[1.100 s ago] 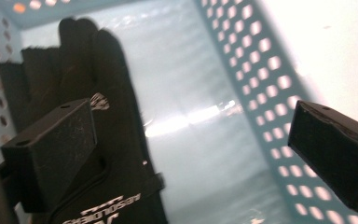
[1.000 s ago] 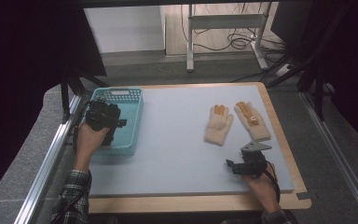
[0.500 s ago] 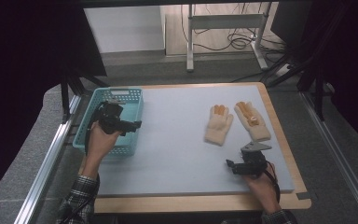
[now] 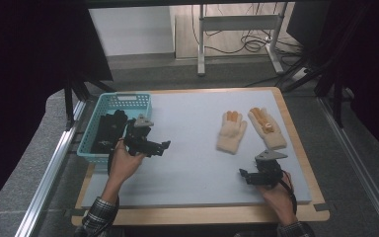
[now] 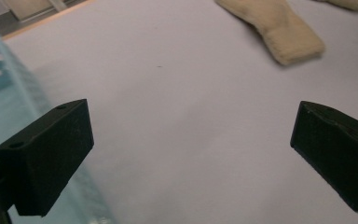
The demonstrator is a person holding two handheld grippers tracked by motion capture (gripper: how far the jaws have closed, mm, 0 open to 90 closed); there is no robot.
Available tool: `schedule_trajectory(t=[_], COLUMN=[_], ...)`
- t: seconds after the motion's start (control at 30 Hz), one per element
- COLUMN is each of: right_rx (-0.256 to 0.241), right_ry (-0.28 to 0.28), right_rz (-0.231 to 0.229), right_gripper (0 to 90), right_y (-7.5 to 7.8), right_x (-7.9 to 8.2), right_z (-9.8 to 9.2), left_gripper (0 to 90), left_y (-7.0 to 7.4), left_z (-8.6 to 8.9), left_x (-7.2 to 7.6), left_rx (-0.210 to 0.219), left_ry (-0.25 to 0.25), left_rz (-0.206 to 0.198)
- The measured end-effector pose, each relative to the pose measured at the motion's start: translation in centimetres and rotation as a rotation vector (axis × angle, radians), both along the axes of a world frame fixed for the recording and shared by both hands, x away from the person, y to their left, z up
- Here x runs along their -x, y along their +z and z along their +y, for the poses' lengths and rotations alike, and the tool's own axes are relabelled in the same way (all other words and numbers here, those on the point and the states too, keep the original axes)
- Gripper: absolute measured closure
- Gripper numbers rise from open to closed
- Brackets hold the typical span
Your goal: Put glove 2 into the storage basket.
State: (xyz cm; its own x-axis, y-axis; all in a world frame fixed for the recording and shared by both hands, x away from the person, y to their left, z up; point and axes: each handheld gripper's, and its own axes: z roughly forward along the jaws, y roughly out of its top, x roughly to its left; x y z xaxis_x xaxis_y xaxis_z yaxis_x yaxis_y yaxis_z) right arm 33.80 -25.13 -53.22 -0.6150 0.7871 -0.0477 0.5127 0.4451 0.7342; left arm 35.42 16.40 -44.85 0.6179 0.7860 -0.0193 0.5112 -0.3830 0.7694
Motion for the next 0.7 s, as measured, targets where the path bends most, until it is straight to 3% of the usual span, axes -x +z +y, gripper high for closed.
schedule_trajectory(t=[0.4, 0.7], right_rx=[0.007, 0.009], right_ry=[-0.011, -0.016], right_rz=[0.001, 0.002], right_gripper=[17.4, 15.7], right_y=[0.0, 0.0], right_x=[0.0, -0.1], right_z=[0.0, 0.0], left_gripper=[0.0, 0.0], left_y=[-3.9, -7.5], left_z=[-3.0, -4.1], left_x=[2.9, 4.0], left_rx=[-0.012, -0.032], left_ry=[-0.077, -0.091], left_rz=[-0.016, 0.024])
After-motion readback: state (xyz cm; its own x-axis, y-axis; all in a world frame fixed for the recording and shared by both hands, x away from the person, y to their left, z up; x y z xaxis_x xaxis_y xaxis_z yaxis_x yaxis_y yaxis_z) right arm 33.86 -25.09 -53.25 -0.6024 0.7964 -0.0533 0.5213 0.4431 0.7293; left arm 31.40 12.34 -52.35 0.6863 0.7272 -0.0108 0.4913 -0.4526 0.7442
